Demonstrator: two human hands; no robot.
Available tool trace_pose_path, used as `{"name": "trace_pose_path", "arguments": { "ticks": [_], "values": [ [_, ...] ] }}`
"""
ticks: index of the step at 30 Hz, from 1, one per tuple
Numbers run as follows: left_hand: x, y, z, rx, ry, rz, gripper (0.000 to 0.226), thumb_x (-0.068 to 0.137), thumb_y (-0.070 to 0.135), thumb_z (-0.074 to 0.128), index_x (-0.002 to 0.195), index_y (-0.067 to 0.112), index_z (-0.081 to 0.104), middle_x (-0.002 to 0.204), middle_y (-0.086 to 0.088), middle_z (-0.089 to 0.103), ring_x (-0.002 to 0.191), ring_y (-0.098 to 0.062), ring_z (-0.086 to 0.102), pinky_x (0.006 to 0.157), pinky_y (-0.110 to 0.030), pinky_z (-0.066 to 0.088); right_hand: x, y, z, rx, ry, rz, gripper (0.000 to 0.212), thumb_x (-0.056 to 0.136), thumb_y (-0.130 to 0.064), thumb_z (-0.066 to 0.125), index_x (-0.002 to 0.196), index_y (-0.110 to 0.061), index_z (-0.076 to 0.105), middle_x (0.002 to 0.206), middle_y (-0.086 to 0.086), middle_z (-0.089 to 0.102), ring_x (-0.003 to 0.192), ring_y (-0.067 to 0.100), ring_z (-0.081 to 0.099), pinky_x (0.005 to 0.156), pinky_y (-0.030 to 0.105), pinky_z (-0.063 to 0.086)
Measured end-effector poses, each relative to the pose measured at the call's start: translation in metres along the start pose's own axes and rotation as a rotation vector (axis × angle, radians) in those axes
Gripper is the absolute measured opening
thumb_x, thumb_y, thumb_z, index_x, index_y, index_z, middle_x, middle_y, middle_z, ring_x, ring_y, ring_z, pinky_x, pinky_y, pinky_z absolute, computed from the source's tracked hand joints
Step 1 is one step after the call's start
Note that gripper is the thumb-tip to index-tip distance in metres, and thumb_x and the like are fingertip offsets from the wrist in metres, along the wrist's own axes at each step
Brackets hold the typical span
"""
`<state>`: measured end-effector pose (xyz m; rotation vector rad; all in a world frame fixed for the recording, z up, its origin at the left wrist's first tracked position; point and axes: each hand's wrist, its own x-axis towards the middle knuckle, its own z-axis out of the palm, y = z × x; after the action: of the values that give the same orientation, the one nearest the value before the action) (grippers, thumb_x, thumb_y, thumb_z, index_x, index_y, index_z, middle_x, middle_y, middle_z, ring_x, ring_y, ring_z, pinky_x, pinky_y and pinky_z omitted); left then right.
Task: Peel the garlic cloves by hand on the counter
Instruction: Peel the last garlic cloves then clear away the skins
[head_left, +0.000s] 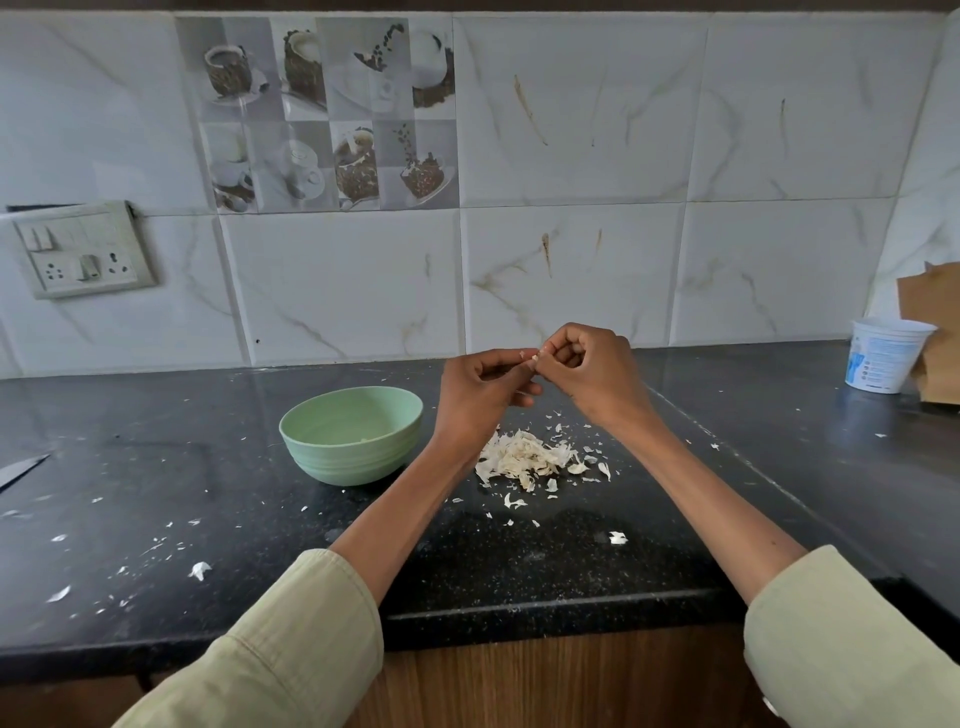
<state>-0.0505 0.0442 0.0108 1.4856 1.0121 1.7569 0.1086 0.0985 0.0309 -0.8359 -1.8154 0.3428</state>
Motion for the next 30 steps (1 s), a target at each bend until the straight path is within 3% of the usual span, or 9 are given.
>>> {"name": "trace_pose_path", "arguments": {
  "ticks": [3, 7, 10, 13, 16, 22, 30],
  "values": [
    [0.001, 0.000, 0.001, -0.035, 0.050, -0.014, 0.017, 0.092, 0.012, 0.082, 0.105, 0.002, 0.079, 0.089, -0.019, 0.079, 0.073, -0.022, 0.073, 0.069, -0.027, 0.060, -0.002, -0.001, 0.002, -0.039, -0.006, -0.038, 0.011, 0.095, -0.024, 0.074, 0.086, -0.018, 0.071, 0.072, -0.002, 0.070, 0.061, 0.010, 0.063, 0.061, 0.031, 0.054],
    [0.004, 0.000, -0.001, -0.061, 0.077, -0.033, 0.020, 0.092, 0.015, 0.082, 0.107, 0.003, 0.078, 0.092, -0.018, 0.078, 0.072, -0.019, 0.071, 0.067, -0.027, 0.059, -0.002, 0.001, -0.001, -0.055, -0.007, -0.048, 0.039, 0.108, -0.035, 0.058, 0.075, -0.017, 0.066, 0.066, -0.001, 0.068, 0.062, 0.023, 0.067, 0.071, 0.049, 0.058],
    [0.006, 0.001, -0.001, -0.066, 0.076, -0.055, 0.020, 0.096, 0.017, 0.077, 0.109, 0.002, 0.075, 0.095, -0.015, 0.077, 0.075, -0.018, 0.072, 0.065, -0.026, 0.059, 0.002, 0.004, -0.007, -0.033, -0.063, -0.046, 0.018, 0.100, -0.036, 0.071, 0.091, -0.023, 0.063, 0.076, -0.002, 0.068, 0.066, 0.021, 0.066, 0.066, 0.037, 0.056],
    [0.007, 0.000, -0.001, -0.051, 0.077, -0.072, 0.018, 0.099, 0.014, 0.074, 0.109, 0.000, 0.073, 0.093, -0.013, 0.078, 0.076, -0.020, 0.074, 0.065, -0.026, 0.059, 0.003, 0.000, -0.008, 0.017, -0.152, -0.068, 0.019, 0.095, -0.028, 0.078, 0.108, -0.029, 0.064, 0.090, -0.008, 0.070, 0.073, 0.010, 0.065, 0.067, 0.021, 0.052],
    [0.008, -0.003, -0.003, -0.041, 0.094, -0.088, 0.017, 0.098, 0.010, 0.075, 0.108, -0.003, 0.073, 0.089, -0.014, 0.077, 0.072, -0.019, 0.073, 0.064, -0.025, 0.059, 0.001, -0.004, -0.007, 0.047, -0.137, -0.112, 0.010, 0.095, -0.027, 0.079, 0.102, -0.029, 0.072, 0.092, -0.009, 0.073, 0.081, 0.011, 0.069, 0.075, 0.028, 0.058],
    [0.009, -0.005, -0.006, -0.054, 0.102, -0.086, 0.018, 0.094, 0.010, 0.079, 0.108, -0.002, 0.075, 0.085, -0.013, 0.076, 0.065, -0.014, 0.068, 0.065, -0.024, 0.059, 0.000, -0.005, -0.008, 0.046, -0.110, -0.130, 0.009, 0.090, -0.021, 0.084, 0.097, -0.020, 0.078, 0.086, -0.009, 0.077, 0.080, 0.008, 0.074, 0.079, 0.034, 0.063],
    [0.009, -0.006, -0.008, -0.165, 0.048, -0.083, 0.020, 0.097, 0.012, 0.075, 0.113, -0.001, 0.077, 0.090, -0.014, 0.077, 0.077, -0.015, 0.070, 0.074, -0.023, 0.059, -0.001, -0.006, -0.007, 0.031, -0.079, -0.131, 0.008, 0.091, -0.021, 0.084, 0.093, -0.018, 0.077, 0.081, -0.009, 0.075, 0.074, 0.008, 0.070, 0.071, 0.023, 0.058]
  ]
}}
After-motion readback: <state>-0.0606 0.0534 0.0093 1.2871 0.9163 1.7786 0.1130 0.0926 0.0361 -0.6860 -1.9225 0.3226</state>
